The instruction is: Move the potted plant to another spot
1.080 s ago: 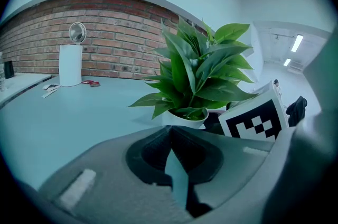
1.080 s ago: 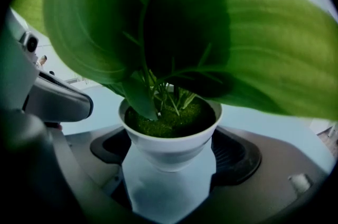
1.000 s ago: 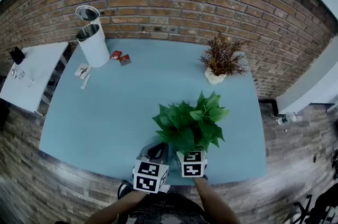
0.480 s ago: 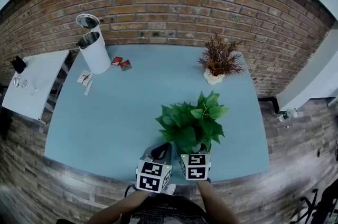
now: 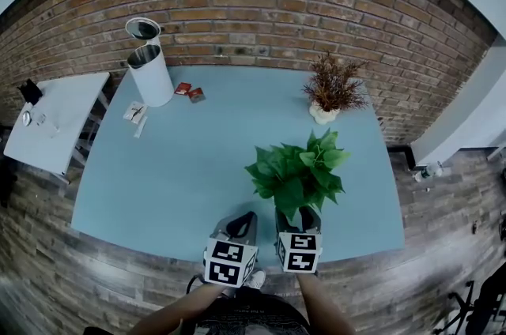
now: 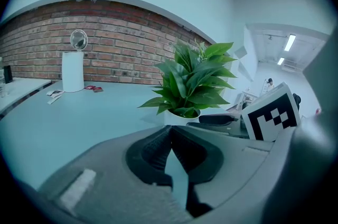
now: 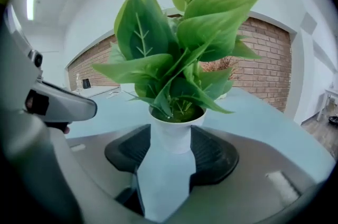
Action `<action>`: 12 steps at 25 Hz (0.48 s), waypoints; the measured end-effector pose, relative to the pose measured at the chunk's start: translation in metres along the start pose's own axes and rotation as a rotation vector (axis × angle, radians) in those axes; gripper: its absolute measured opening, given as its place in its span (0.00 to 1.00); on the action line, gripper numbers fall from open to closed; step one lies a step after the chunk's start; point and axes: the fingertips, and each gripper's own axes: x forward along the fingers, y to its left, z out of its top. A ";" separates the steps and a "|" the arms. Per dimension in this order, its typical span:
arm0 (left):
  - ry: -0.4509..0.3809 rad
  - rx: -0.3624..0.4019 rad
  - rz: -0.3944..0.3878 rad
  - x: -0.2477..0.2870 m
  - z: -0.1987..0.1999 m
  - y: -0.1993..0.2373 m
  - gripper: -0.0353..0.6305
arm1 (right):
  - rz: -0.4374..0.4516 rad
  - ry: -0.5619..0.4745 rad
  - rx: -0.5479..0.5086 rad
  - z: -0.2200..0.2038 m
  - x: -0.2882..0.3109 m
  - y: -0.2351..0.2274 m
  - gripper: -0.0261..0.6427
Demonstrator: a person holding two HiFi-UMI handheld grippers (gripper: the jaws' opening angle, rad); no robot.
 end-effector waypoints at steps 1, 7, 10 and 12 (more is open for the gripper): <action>-0.001 0.001 0.001 -0.002 0.000 0.001 0.05 | 0.002 -0.001 0.000 0.000 -0.003 0.003 0.37; -0.013 0.003 -0.007 -0.016 0.000 0.003 0.05 | 0.011 -0.018 -0.010 0.005 -0.017 0.026 0.20; -0.020 0.004 -0.009 -0.022 0.000 0.005 0.05 | 0.025 -0.032 -0.010 0.009 -0.023 0.037 0.15; -0.025 0.004 -0.008 -0.025 0.000 0.006 0.05 | 0.035 -0.041 -0.013 0.012 -0.028 0.044 0.11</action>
